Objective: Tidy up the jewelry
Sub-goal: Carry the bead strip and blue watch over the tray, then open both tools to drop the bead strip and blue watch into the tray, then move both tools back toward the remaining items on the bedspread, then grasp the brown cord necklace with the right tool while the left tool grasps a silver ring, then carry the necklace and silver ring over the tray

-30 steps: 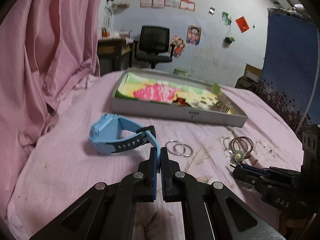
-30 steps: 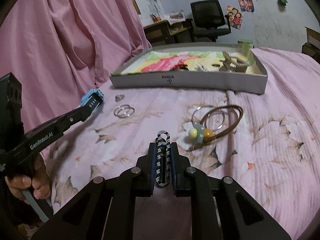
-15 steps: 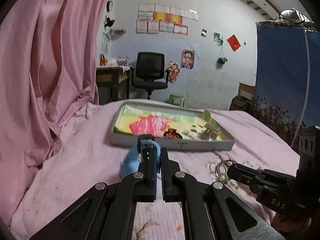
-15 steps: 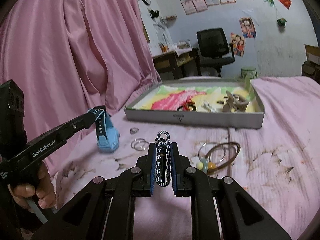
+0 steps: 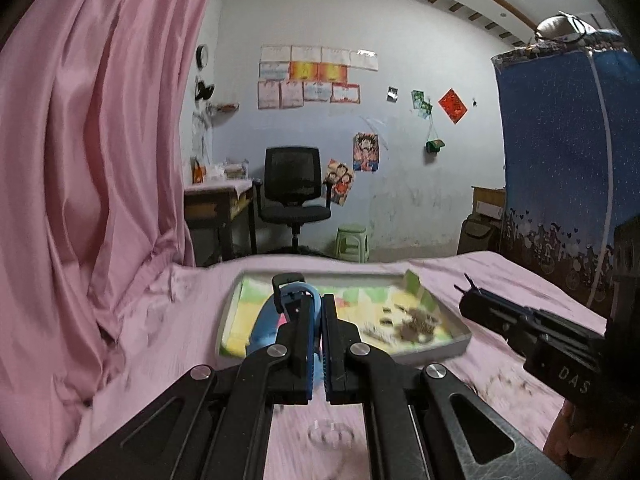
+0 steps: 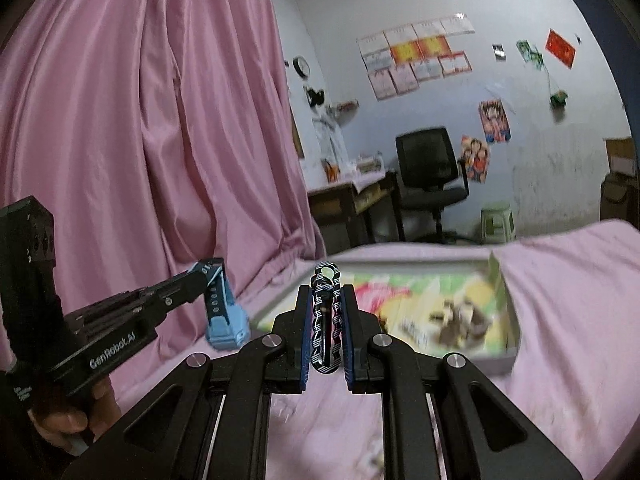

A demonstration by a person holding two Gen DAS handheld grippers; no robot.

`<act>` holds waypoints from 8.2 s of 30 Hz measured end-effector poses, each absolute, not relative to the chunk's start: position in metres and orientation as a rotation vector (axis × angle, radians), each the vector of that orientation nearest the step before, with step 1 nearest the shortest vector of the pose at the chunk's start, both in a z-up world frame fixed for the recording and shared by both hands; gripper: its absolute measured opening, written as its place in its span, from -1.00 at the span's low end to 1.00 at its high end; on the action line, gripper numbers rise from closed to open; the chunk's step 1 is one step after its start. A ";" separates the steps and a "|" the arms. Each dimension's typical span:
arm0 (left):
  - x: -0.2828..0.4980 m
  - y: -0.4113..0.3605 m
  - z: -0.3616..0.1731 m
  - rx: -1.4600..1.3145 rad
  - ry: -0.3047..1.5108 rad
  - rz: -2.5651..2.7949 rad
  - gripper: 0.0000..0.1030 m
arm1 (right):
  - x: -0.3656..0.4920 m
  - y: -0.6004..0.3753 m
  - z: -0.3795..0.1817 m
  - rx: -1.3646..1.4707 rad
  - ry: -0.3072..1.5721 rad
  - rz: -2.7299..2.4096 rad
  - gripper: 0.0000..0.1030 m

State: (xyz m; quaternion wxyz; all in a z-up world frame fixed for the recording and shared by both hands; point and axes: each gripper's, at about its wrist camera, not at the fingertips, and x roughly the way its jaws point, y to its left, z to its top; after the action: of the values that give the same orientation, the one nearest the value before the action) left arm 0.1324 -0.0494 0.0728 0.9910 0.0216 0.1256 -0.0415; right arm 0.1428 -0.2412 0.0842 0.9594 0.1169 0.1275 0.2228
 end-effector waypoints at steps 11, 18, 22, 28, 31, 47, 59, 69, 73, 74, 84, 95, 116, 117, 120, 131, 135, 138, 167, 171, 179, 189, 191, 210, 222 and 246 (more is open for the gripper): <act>0.201 -0.068 0.093 0.072 0.177 -0.058 -0.93 | 0.203 -0.253 0.094 0.237 0.208 0.400 -0.76; 0.241 -0.077 0.078 0.070 0.201 -0.027 -0.93 | 0.242 -0.248 0.090 0.231 0.220 0.392 -0.76; 0.263 -0.075 0.064 0.051 0.257 -0.018 -0.93 | 0.264 -0.247 0.077 0.253 0.274 0.393 -0.76; 0.296 -0.071 0.041 0.012 0.383 -0.026 -0.93 | 0.297 -0.247 0.048 0.288 0.425 0.404 -0.77; 0.312 -0.066 0.031 -0.028 0.469 -0.031 -0.93 | 0.308 -0.242 0.035 0.285 0.497 0.413 -0.76; 0.332 -0.051 0.008 -0.102 0.679 -0.084 -0.92 | 0.327 -0.221 -0.009 0.207 0.754 0.440 -0.76; 0.325 -0.051 0.001 -0.103 0.715 -0.107 -0.85 | 0.330 -0.219 -0.016 0.196 0.804 0.422 -0.75; 0.316 -0.050 -0.003 -0.102 0.756 -0.128 -0.81 | 0.322 -0.226 -0.017 0.199 0.817 0.419 -0.33; 0.309 -0.050 -0.003 -0.094 0.763 -0.134 -0.76 | 0.311 -0.231 -0.010 0.195 0.786 0.411 -0.14; 0.307 -0.051 -0.002 -0.090 0.764 -0.135 -0.72 | 0.308 -0.232 -0.008 0.196 0.776 0.410 -0.11; 0.278 -0.045 0.005 -0.125 0.720 -0.134 -0.22 | 0.270 -0.253 0.019 0.222 0.645 0.362 0.34; 0.217 -0.040 0.033 -0.157 0.500 -0.083 0.60 | 0.198 -0.279 0.051 0.265 0.398 0.304 0.79; 0.106 -0.032 0.037 -0.096 0.330 -0.044 0.99 | 0.093 -0.278 0.067 0.164 0.239 0.210 0.96; 0.103 -0.029 0.034 -0.097 0.334 -0.043 0.99 | 0.089 -0.278 0.067 0.158 0.245 0.211 0.96; 0.096 -0.024 0.024 -0.096 0.352 -0.039 0.99 | 0.080 -0.280 0.066 0.149 0.259 0.213 0.96; 0.098 -0.013 0.004 -0.117 0.456 -0.056 0.99 | 0.076 -0.285 0.052 0.122 0.397 0.192 0.96; 0.104 -0.010 -0.004 -0.124 0.501 -0.067 0.99 | 0.082 -0.288 0.041 0.115 0.484 0.185 0.96; 0.106 -0.008 -0.007 -0.140 0.518 -0.074 0.99 | 0.088 -0.288 0.032 0.111 0.552 0.177 0.96; 0.178 -0.022 -0.033 -0.151 0.773 -0.262 0.21 | 0.145 -0.245 -0.006 0.002 0.814 0.390 -0.41; 0.188 -0.029 -0.036 -0.115 0.801 -0.267 0.16 | 0.147 -0.245 -0.008 0.008 0.823 0.383 -0.53; 0.196 -0.039 -0.038 -0.055 0.821 -0.266 -0.30 | 0.137 -0.253 -0.007 0.044 0.806 0.365 -0.57; 0.188 -0.034 -0.040 -0.087 0.786 -0.308 -0.44 | 0.131 -0.273 0.005 0.116 0.716 0.359 -0.58; 0.185 -0.036 -0.039 -0.089 0.770 -0.314 -0.44 | 0.131 -0.275 0.007 0.124 0.696 0.359 -0.58; 0.149 -0.040 -0.006 -0.037 0.533 -0.264 -0.44 | 0.113 -0.263 0.043 0.093 0.441 0.377 -0.58; 0.154 -0.051 0.039 -0.024 0.365 -0.179 -0.44 | 0.130 -0.259 0.077 0.088 0.275 0.337 -0.58; 0.273 -0.056 0.041 0.020 0.340 -0.028 -0.44 | 0.269 -0.230 0.065 0.079 0.339 0.332 -0.58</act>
State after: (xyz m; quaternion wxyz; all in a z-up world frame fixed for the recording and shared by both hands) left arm 0.2733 -0.0560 0.0407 0.9855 0.0099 0.1691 -0.0140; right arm 0.2686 -0.2303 0.0654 0.9712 0.0391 0.1679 0.1646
